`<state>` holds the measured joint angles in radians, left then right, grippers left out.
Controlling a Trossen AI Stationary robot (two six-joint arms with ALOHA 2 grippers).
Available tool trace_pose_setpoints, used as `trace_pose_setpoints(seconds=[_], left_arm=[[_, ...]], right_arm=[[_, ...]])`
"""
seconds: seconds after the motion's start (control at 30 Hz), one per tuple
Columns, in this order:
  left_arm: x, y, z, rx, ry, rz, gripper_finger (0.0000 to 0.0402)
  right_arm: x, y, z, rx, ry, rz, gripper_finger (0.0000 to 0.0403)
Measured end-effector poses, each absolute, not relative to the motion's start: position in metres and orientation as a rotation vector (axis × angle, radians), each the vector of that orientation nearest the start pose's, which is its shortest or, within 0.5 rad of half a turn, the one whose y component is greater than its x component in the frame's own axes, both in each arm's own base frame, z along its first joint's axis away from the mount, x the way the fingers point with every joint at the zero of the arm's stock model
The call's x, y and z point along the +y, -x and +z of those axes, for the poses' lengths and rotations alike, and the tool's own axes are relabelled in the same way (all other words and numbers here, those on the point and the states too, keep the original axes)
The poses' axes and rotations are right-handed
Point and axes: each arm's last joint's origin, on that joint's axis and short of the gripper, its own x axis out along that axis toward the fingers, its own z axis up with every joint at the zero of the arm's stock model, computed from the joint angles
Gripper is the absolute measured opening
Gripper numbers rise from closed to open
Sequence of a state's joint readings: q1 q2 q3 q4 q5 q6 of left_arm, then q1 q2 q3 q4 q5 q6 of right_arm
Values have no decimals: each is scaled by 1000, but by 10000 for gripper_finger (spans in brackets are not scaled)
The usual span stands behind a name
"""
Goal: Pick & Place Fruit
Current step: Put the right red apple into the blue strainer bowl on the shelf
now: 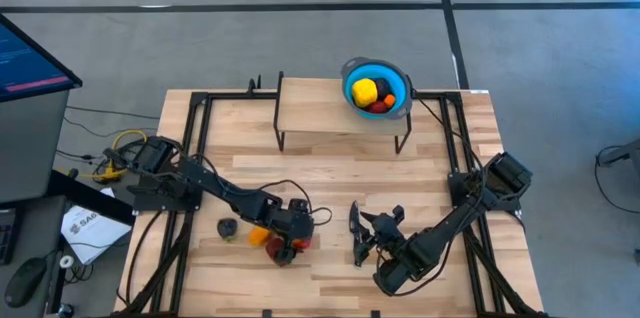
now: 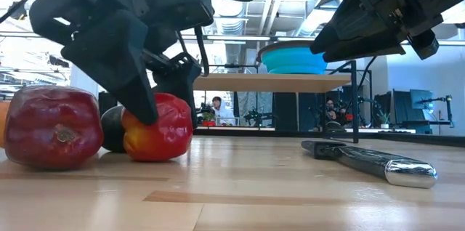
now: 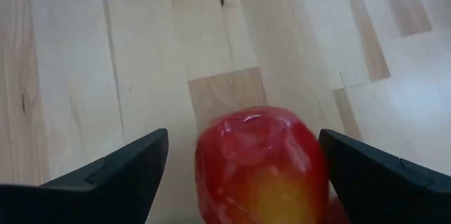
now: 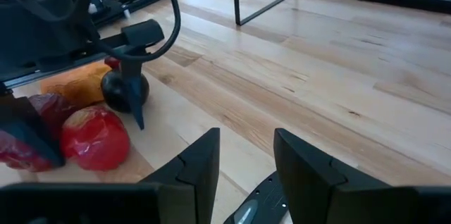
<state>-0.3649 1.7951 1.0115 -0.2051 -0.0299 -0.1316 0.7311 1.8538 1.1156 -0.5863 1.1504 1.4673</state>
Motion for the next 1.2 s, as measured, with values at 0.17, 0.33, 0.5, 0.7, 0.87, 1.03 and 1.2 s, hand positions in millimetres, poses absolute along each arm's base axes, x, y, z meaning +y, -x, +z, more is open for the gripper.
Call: trace_pose_setpoints(seconds=[0.17,0.33,0.5,0.7,0.87,1.03,1.2], left_arm=[[-123,-324,149,1000,-65,-238,336],[-121,-318,141,1033,-44,-233,302],[-120,-317,140,1031,-42,-236,265],[-120,-322,143,975,3,-289,252],[-109,-330,146,970,196,-367,256],[-90,-336,148,992,359,-381,252],[-83,-339,149,968,366,-396,259]], right_arm=[[204,-267,159,329,-305,-753,129],[204,-267,159,335,-307,-750,129],[203,-269,157,427,-299,-722,129],[198,-278,155,631,-133,-614,129],[204,-287,159,674,123,-435,140],[220,-309,159,608,266,-193,200],[230,-332,144,471,387,-98,286]])
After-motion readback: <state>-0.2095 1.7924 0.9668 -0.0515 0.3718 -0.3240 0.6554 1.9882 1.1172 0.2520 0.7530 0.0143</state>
